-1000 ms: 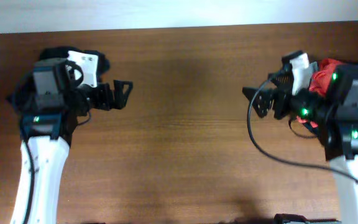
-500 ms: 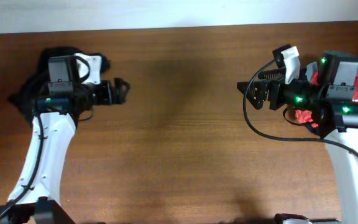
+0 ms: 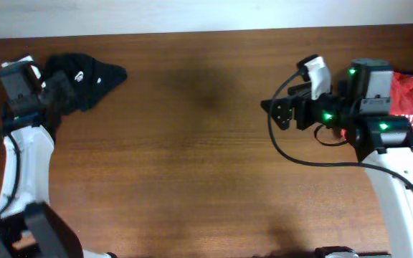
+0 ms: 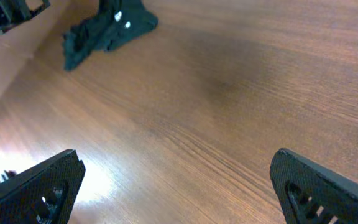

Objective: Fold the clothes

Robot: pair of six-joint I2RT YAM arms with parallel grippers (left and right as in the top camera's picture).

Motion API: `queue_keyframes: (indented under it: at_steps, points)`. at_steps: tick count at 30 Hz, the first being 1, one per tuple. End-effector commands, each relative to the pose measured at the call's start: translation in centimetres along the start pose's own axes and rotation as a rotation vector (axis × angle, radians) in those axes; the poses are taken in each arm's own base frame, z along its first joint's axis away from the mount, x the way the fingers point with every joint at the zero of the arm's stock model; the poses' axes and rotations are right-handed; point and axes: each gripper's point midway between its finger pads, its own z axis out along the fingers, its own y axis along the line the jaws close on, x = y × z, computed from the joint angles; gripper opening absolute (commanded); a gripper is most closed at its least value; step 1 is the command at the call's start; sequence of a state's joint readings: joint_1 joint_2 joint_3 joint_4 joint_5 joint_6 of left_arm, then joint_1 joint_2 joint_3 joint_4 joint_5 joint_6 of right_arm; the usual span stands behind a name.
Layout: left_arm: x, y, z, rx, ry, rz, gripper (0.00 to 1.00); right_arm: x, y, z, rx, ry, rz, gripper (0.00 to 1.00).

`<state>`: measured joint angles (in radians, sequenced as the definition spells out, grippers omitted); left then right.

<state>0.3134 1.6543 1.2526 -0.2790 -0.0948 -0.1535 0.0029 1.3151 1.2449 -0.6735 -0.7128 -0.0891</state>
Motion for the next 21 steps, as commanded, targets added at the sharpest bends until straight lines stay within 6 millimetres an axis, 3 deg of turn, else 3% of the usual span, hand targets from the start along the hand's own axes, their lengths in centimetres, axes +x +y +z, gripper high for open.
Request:
queue_keyframes:
  at_steps: [1, 8, 15, 21]
  points:
    - [0.9, 2.5, 2.8, -0.11, 0.033, -0.048, 0.95, -0.4, 0.2, 0.5, 0.063, 0.012, -0.05, 0.99]
    - [3.2, 4.4, 7.1, -0.17, 0.104, -0.054, 0.96, 0.4, 0.6, 1.1, 0.083, 0.047, -0.058, 0.99]
    - [3.5, 6.2, 8.8, -0.219, 0.089, -0.06, 0.96, 0.6, -0.1, 1.2, 0.112, 0.06, -0.051, 0.99]
    - [5.7, 7.1, 10.0, -0.237, 0.151, -0.048, 0.94, 1.4, -1.2, 2.3, 0.128, 0.096, -0.029, 0.99]
